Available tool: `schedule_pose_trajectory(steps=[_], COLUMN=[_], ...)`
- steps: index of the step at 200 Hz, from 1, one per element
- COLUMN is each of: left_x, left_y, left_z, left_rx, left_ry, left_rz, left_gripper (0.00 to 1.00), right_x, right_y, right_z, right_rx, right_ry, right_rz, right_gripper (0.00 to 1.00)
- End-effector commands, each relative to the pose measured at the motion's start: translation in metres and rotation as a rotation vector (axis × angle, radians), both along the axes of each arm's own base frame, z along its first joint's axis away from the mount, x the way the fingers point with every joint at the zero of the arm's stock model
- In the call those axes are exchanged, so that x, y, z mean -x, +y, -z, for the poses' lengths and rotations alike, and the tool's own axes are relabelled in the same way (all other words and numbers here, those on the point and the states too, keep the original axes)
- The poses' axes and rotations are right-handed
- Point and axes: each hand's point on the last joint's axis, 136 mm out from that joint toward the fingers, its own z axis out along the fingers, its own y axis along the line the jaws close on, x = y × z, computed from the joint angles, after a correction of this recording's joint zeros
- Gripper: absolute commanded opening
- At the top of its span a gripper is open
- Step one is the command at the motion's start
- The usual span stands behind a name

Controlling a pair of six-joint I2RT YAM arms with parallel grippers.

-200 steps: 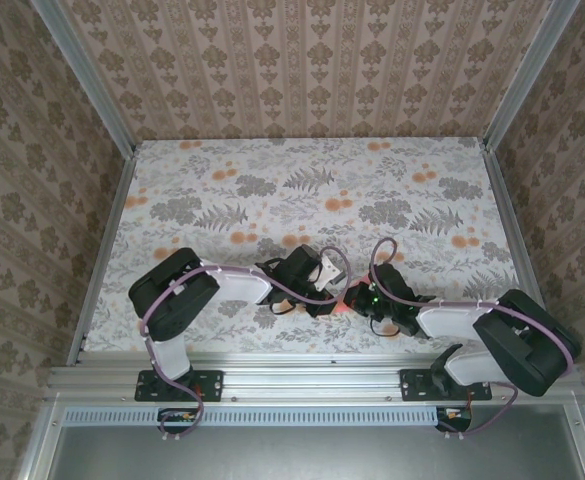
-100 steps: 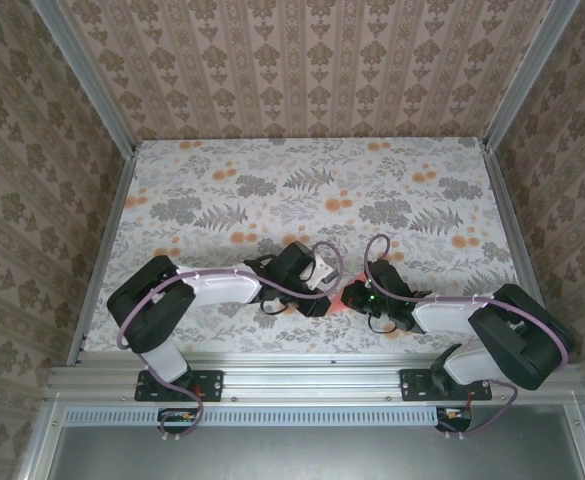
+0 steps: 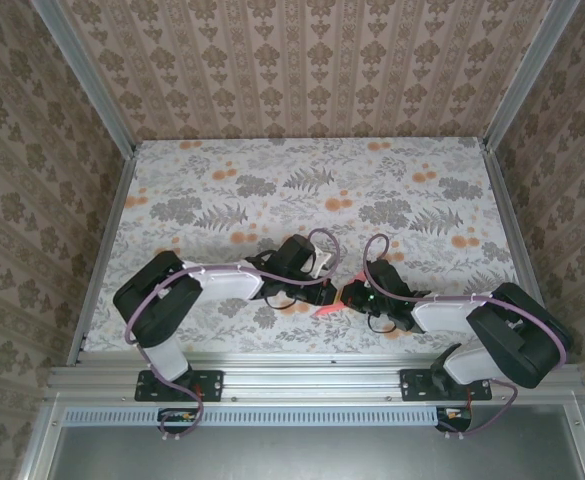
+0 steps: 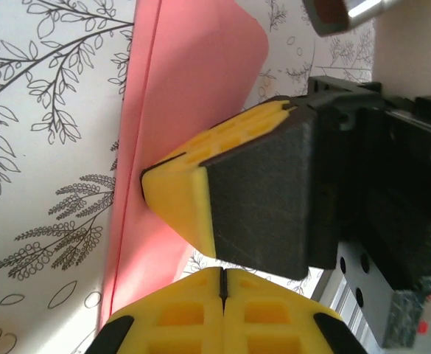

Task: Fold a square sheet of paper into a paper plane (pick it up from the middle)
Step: Fold the wing for the fifth time at the center of the table.

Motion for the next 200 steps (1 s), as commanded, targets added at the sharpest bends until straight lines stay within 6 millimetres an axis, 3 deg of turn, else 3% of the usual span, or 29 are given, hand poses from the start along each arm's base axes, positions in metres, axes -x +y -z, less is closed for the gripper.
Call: schedule_pose_trajectory(steps=[1,73,134,200], left_x=[0.005,0.014,0.024,0.033], left_y=[0.000,0.010,0.009,0.022], left_z=[0.011,0.035,0.033,0.045], left_rx=[0.005,-0.041,-0.032,-0.085], left_ry=[0.074,0.108,0.111,0.109], left_rz=[-0.039,-0.039,0.004,0.029], left_gripper=[0.00,0.00,0.00,0.00], right_x=[0.035,0.036,0.036,0.036], right_y=[-0.041,-0.043,-0.045,-0.047], right_z=[0.048,0.047,0.049,0.049], right_rx=[0.188,0.190,0.196,0.200], right_ry=[0.161,0.161,0.168,0.172], right_rz=[0.027,0.029,0.029,0.024], right_gripper=[0.02,0.02,0.02,0.02])
